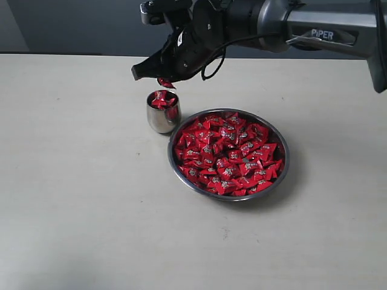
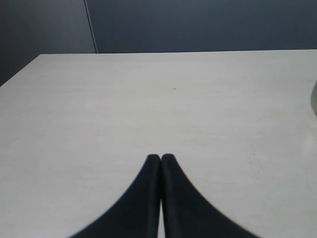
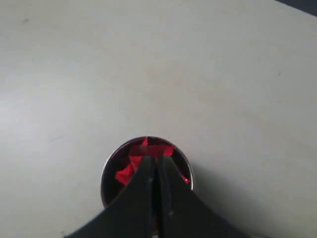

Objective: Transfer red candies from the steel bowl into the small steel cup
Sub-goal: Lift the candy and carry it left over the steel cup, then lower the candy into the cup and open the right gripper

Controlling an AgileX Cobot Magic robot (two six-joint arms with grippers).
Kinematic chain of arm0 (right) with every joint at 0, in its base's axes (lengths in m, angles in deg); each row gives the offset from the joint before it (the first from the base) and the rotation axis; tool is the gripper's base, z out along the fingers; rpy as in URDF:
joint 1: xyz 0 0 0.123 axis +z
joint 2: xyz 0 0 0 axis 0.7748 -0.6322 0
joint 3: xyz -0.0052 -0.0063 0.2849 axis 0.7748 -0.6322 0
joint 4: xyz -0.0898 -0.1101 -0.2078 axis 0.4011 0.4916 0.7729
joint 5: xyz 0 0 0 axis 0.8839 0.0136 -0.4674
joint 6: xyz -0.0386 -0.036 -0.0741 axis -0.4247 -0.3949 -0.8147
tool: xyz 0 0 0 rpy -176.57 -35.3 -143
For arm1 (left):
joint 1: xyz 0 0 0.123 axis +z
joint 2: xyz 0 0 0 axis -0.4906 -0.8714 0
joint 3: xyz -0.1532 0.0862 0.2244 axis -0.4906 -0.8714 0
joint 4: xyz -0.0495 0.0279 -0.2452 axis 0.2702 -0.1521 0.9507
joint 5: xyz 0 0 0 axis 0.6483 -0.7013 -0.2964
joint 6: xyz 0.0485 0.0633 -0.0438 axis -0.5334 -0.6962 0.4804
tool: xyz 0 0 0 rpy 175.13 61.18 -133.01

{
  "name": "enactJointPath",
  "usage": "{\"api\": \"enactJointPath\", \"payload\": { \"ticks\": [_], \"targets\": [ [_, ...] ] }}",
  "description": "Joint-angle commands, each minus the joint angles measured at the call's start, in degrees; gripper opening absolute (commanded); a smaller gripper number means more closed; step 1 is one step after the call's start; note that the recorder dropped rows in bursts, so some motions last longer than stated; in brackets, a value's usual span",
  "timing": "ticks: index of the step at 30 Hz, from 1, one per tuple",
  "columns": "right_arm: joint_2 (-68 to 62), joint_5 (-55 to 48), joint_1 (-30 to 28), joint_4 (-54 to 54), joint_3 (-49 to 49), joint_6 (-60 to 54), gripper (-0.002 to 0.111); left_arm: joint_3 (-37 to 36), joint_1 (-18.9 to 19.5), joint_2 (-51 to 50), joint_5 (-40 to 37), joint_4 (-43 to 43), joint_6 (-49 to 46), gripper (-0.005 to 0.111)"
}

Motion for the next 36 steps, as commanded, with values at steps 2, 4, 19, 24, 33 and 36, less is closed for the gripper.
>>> {"api": "enactJointPath", "payload": {
  "ticks": [2, 4, 19, 24, 33, 36],
  "targets": [
    [-2.0, -0.5, -0.1, -2.1, 1.0, -0.2, -0.001, -0.3, -0.3, 0.3, 0.6, 0.3, 0.1, 0.000],
    [-2.5, -0.4, -0.1, -2.1, 1.0, -0.2, -0.001, -0.3, -0.3, 0.3, 0.6, 0.3, 0.1, 0.000],
    [-6.0, 0.8, -0.1, -2.0, 1.0, -0.2, -0.001, -0.3, -0.3, 0.3, 0.6, 0.3, 0.1, 0.000],
    [-6.0, 1.8, -0.1, -1.8, 1.0, -0.2, -0.001, -0.3, -0.3, 0.3, 0.6, 0.3, 0.1, 0.000],
    [-6.0, 1.2, -0.1, -1.8, 1.0, -0.2, -0.001, -0.3, -0.3, 0.3, 0.6, 0.3, 0.1, 0.000],
    [-5.9, 1.0, -0.1, -1.8, 1.0, -0.2, -0.001, -0.3, -0.3, 0.3, 0.6, 0.3, 0.1, 0.000]
  ]
}}
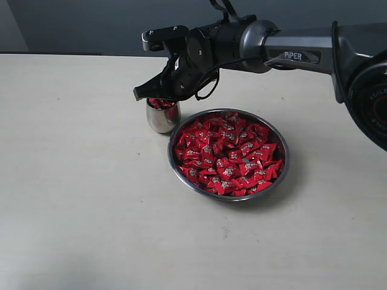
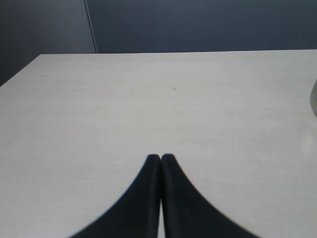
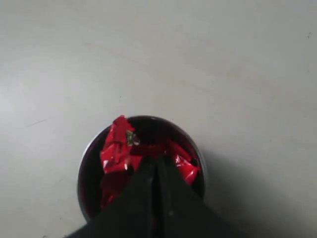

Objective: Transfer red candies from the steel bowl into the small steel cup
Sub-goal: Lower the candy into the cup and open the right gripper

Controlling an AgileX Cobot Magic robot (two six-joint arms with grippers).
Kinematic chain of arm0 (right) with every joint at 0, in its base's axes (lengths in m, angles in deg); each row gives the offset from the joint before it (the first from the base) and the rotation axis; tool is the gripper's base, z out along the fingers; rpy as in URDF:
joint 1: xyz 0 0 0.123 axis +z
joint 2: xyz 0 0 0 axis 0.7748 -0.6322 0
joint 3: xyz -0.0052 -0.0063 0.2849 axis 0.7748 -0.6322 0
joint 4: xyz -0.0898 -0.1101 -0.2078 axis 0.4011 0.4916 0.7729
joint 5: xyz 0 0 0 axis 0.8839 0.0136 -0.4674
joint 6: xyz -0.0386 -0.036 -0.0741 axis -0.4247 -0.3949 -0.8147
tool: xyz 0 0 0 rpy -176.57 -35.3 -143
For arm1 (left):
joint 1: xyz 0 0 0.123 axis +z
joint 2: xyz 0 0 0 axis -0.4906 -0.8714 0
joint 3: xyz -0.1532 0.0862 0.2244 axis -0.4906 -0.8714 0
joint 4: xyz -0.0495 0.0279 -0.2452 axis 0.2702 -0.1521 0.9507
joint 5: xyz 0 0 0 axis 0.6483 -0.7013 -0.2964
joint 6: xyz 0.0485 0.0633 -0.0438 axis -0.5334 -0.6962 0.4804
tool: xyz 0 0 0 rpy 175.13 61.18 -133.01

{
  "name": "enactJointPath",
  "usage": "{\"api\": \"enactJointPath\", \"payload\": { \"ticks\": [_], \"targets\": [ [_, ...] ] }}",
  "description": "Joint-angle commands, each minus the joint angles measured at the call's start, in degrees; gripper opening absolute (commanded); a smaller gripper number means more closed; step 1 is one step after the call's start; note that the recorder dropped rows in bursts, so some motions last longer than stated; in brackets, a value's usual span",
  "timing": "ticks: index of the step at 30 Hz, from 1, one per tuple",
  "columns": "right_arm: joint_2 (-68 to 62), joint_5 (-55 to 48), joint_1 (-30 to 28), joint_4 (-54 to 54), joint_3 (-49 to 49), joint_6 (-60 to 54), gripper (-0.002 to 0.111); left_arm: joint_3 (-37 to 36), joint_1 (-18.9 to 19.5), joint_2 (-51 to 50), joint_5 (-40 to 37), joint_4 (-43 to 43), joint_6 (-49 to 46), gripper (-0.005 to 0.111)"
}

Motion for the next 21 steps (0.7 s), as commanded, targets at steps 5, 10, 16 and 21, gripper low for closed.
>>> {"api": "enactJointPath", "payload": {
  "ticks": [5, 10, 16, 21],
  "targets": [
    [0.1, -0.9, -0.1, 0.1, 0.3, -2.1, 0.017, -0.3, -0.3, 0.3, 0.6, 0.3, 0.1, 0.000],
    [0.7, -1.1, -0.1, 0.0, 0.3, -2.1, 0.034, -0.3, -0.3, 0.3, 0.6, 0.3, 0.1, 0.000],
    [3.4, -0.7, -0.1, 0.2, 0.3, -2.1, 0.034, -0.3, -0.3, 0.3, 0.6, 0.3, 0.1, 0.000],
    [6.8, -0.6, -0.1, 1.3, 0.3, -2.1, 0.034, -0.3, -0.3, 0.3, 0.6, 0.3, 0.1, 0.000]
  ]
}}
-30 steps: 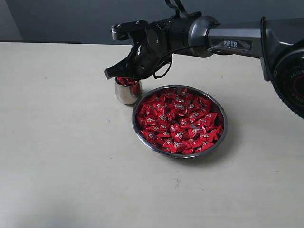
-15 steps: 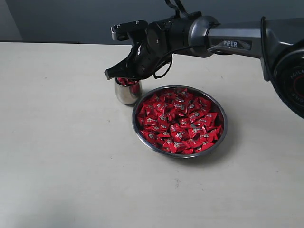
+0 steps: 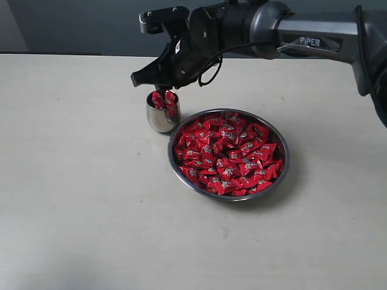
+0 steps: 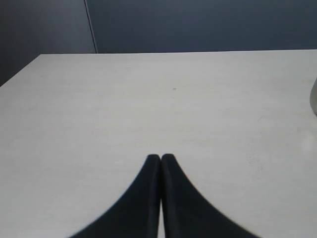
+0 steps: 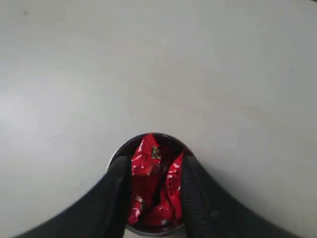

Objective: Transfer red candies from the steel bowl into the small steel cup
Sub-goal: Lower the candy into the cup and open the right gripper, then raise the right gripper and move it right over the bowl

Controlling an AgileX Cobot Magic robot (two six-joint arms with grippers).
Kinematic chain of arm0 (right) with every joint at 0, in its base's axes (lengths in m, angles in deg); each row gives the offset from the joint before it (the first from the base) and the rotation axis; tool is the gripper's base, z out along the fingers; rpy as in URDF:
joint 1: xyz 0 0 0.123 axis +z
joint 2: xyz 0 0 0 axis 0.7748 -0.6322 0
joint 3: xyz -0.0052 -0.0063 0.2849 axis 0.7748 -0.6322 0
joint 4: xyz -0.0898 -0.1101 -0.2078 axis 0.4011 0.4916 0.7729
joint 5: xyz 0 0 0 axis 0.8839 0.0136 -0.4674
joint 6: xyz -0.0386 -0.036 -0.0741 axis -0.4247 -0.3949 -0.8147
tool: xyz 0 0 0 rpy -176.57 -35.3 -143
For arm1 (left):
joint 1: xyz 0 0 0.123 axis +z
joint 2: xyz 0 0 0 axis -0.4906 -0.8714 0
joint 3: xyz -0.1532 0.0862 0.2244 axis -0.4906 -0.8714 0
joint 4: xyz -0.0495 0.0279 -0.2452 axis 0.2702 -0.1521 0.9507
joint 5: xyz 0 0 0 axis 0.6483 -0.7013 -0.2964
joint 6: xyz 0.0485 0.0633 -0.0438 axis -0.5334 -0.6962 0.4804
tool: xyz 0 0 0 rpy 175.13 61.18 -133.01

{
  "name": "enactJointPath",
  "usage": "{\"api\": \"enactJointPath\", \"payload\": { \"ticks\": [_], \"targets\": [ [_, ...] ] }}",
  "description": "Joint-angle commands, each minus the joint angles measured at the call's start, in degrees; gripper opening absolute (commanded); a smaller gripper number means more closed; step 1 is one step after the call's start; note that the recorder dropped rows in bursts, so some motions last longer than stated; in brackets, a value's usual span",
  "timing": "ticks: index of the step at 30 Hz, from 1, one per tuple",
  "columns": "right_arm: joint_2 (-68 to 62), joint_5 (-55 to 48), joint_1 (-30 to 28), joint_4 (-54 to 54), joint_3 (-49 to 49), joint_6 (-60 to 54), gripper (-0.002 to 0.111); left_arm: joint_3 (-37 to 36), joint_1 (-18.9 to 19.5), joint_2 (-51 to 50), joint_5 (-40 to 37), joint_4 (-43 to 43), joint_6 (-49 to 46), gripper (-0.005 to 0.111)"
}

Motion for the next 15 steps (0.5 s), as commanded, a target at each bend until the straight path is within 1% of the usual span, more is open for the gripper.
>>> {"api": "enactJointPath", "payload": {
  "ticks": [1, 3, 5, 10, 12, 15],
  "targets": [
    [3.1, 0.4, -0.2, 2.4, 0.3, -0.3, 0.034, -0.3, -0.3, 0.3, 0.6, 0.3, 0.1, 0.000],
    [4.7, 0.0, -0.2, 4.8, 0.3, -0.2, 0.034, -0.3, -0.3, 0.3, 0.6, 0.3, 0.1, 0.000],
    [6.0, -0.2, -0.2, 7.5, 0.3, -0.1, 0.027, -0.3, -0.3, 0.3, 0.6, 0.3, 0.1, 0.000],
    [7.4, -1.9, -1.3, 8.4, 0.3, 1.0, -0.001, -0.3, -0.3, 0.3, 0.6, 0.3, 0.1, 0.000],
    [8.1, -2.1, -2.8, 8.5, -0.9, 3.4, -0.001, -0.3, -0.3, 0.3, 0.6, 0.3, 0.1, 0.000],
    [11.3, 1.6, -5.4, 8.3, -6.2, 4.8, -0.001, -0.3, -0.3, 0.3, 0.6, 0.3, 0.1, 0.000]
  ]
}}
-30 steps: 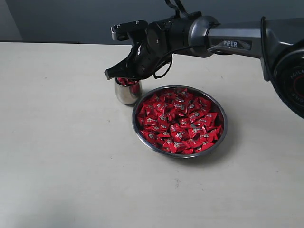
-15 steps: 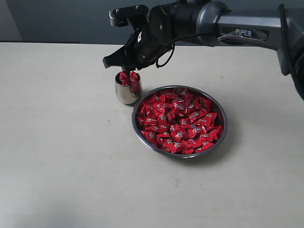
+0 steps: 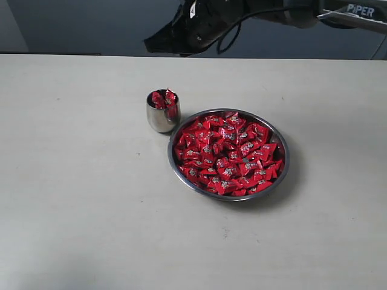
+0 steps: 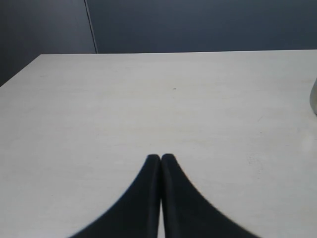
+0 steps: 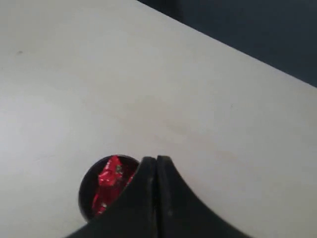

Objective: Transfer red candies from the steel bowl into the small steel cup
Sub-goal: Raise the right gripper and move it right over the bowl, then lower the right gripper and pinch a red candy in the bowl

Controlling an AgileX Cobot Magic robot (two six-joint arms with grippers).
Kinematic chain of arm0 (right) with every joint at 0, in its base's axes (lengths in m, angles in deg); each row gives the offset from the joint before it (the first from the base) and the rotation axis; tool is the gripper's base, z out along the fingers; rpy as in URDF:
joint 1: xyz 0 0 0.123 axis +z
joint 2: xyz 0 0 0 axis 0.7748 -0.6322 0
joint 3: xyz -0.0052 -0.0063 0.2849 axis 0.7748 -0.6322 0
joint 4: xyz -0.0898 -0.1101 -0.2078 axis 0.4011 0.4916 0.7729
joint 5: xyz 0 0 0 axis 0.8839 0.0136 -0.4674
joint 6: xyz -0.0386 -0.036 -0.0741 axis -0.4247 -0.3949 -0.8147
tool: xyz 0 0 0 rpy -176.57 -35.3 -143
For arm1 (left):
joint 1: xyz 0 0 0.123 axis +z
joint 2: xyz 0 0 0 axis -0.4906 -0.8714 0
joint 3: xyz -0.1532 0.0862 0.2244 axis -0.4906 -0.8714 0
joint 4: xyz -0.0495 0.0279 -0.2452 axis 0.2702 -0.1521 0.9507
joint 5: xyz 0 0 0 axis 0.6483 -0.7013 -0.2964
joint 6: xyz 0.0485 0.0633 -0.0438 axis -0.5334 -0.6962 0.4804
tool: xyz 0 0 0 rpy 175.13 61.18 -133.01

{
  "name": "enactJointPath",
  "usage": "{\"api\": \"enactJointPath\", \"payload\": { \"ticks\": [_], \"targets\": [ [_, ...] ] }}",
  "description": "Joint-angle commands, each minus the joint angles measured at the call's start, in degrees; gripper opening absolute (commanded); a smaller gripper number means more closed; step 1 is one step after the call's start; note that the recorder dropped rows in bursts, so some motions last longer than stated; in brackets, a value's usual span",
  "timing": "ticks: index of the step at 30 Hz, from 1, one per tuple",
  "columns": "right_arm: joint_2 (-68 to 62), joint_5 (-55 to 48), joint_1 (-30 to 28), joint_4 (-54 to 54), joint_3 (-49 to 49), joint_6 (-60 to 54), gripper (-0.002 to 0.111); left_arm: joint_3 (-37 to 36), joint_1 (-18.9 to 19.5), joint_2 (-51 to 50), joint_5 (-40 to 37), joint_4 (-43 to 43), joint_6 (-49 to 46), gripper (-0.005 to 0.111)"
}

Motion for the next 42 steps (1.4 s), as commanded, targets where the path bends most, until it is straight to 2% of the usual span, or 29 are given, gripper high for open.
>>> {"api": "enactJointPath", "payload": {
  "ticks": [1, 7, 12, 18, 29, 42],
  "targets": [
    [5.4, 5.2, -4.3, 0.7, -8.1, 2.2, -0.001, -0.3, -0.3, 0.3, 0.6, 0.3, 0.1, 0.000],
    [16.9, 14.7, -10.5, 0.6, -25.9, 2.2, -0.001, -0.3, -0.3, 0.3, 0.6, 0.3, 0.1, 0.000],
    [19.7, 14.0, -15.6, -1.3, -33.2, 2.2, -0.001, -0.3, -0.3, 0.3, 0.6, 0.3, 0.1, 0.000],
    [16.8, 11.7, -15.1, -1.9, -33.6, 2.1, -0.001, -0.3, -0.3, 0.3, 0.6, 0.3, 0.1, 0.000],
    [11.9, 15.0, -13.7, -2.2, -33.2, 2.0, -0.001, -0.3, -0.3, 0.3, 0.6, 0.3, 0.1, 0.000],
    [5.5, 5.3, -10.4, -6.1, -24.3, 0.1, -0.001, -0.3, -0.3, 0.3, 0.6, 0.3, 0.1, 0.000]
  ]
}}
